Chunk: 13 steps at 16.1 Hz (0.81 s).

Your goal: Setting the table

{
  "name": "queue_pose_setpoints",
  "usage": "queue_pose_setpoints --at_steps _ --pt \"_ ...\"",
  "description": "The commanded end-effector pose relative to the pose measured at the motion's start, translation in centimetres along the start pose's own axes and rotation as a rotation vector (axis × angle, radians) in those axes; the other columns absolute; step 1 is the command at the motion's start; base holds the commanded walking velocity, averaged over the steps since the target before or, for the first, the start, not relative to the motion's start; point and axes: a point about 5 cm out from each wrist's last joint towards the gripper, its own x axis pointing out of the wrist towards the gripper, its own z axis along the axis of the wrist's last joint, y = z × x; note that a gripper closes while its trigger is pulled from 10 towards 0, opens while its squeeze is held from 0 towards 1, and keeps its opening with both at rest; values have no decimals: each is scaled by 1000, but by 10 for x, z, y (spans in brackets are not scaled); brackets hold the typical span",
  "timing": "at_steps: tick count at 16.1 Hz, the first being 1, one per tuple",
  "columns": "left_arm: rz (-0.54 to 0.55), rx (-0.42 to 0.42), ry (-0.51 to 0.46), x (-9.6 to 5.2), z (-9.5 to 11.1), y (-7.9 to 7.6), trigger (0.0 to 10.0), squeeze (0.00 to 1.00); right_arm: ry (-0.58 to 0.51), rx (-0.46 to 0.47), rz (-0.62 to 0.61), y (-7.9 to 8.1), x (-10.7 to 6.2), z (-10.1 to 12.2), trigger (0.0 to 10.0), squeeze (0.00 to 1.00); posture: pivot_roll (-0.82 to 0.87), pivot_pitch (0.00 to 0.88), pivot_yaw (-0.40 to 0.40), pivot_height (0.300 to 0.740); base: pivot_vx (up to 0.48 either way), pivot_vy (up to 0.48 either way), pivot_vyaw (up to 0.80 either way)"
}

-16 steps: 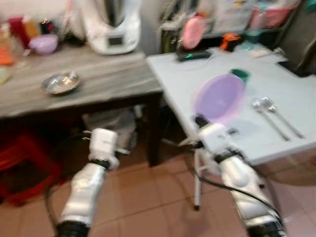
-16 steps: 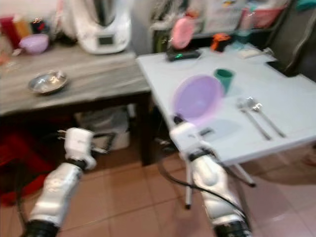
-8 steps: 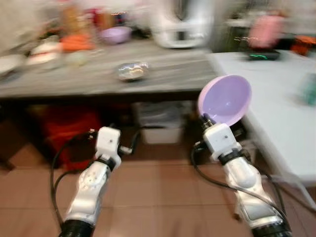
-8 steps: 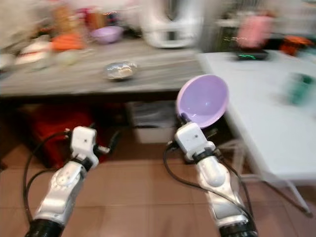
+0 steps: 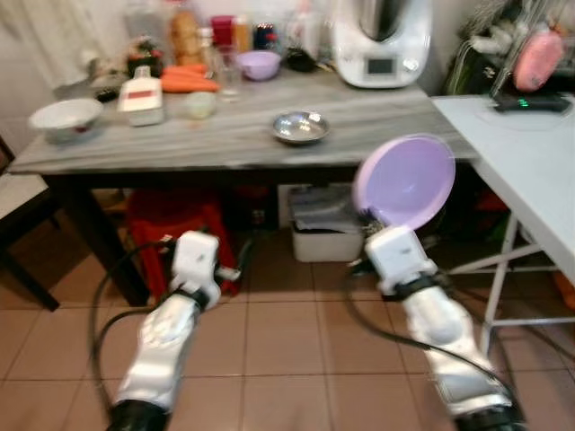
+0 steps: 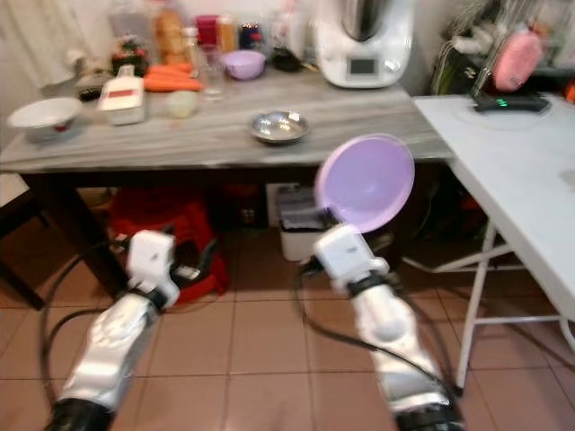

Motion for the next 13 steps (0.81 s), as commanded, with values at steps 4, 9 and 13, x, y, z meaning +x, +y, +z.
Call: queue_pose_setpoints --at_steps 4,9,13 --pt "-24 0 -35 1 7 -1 10000 0 -37 -31 -5 -9 0 9 10000 0 0 0 28 740 0 0 0" --pt "-3 0 -31 0 5 2 10000 0 -41 -30 9 -4 -1 10 10000 0 -4 0 22 740 187 0 0" --pt "-12 -3 -35 1 5 -1 10000 0 -43 -23 6 -6 0 10 10000 0 -4 0 21 740 347 0 0"
